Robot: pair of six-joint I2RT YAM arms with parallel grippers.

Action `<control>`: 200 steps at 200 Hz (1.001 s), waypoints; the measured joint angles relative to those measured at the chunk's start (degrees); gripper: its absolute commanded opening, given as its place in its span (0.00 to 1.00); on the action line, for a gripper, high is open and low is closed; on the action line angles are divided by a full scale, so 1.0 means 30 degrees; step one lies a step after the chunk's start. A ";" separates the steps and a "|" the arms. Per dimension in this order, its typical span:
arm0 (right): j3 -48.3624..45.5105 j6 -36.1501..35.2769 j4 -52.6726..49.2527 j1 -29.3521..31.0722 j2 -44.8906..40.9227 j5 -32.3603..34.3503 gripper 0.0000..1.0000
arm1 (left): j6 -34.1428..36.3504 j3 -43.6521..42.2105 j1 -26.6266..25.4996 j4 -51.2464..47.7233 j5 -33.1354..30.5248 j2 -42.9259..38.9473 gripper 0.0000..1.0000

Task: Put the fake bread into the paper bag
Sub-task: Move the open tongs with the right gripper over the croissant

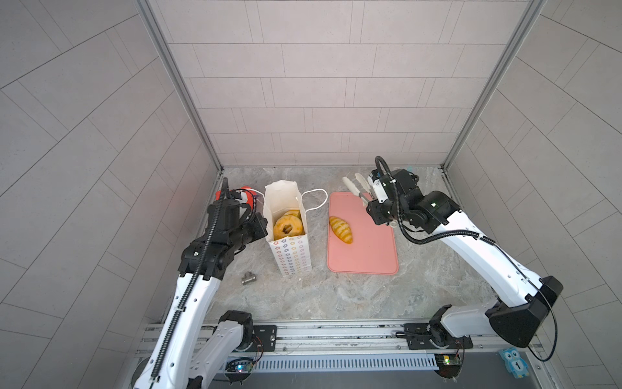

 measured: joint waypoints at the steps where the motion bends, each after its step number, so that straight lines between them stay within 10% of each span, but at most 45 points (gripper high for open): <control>1: -0.0044 0.0000 0.0000 0.0007 0.0007 -0.0007 0.42 | 0.0000 0.0000 0.0000 0.0000 0.0007 0.0000 0.09; 200: -0.3206 0.0095 -0.1282 0.3169 0.2747 0.1093 0.44 | 0.0000 0.0000 0.0000 0.0015 0.0022 0.0022 0.09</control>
